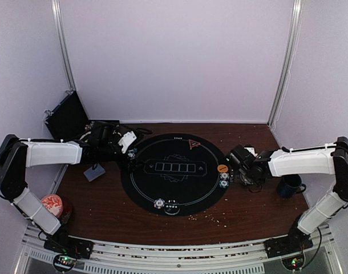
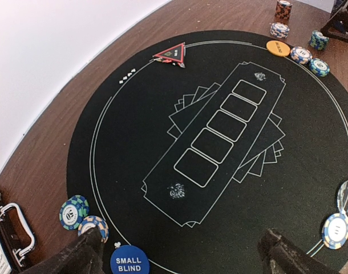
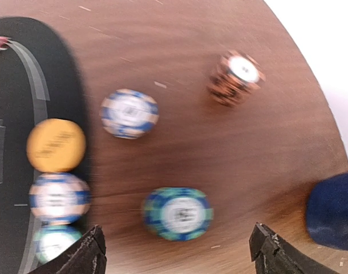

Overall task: Distribute texas hold em gaming equipment
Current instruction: Place the poker chips pile in the big blind area.

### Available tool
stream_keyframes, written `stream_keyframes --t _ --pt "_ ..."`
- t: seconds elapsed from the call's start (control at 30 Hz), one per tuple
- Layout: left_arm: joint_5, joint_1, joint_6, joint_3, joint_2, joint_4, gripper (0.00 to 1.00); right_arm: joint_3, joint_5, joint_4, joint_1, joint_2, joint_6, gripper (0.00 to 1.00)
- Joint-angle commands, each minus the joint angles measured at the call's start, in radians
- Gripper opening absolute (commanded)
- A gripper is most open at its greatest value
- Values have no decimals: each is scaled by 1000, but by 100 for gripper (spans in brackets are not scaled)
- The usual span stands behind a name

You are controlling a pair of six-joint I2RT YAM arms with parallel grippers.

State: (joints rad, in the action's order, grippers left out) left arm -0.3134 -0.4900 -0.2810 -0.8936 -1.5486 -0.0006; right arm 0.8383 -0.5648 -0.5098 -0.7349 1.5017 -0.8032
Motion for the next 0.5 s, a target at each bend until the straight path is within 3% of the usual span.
stream_keyframes --t 0.0,0.47 --pt "2 2 8 -17 -1 39 98 -63 12 34 75 -11 36 89" --pt "5 3 6 -17 -5 40 98 -112 135 197 165 61 93 86"
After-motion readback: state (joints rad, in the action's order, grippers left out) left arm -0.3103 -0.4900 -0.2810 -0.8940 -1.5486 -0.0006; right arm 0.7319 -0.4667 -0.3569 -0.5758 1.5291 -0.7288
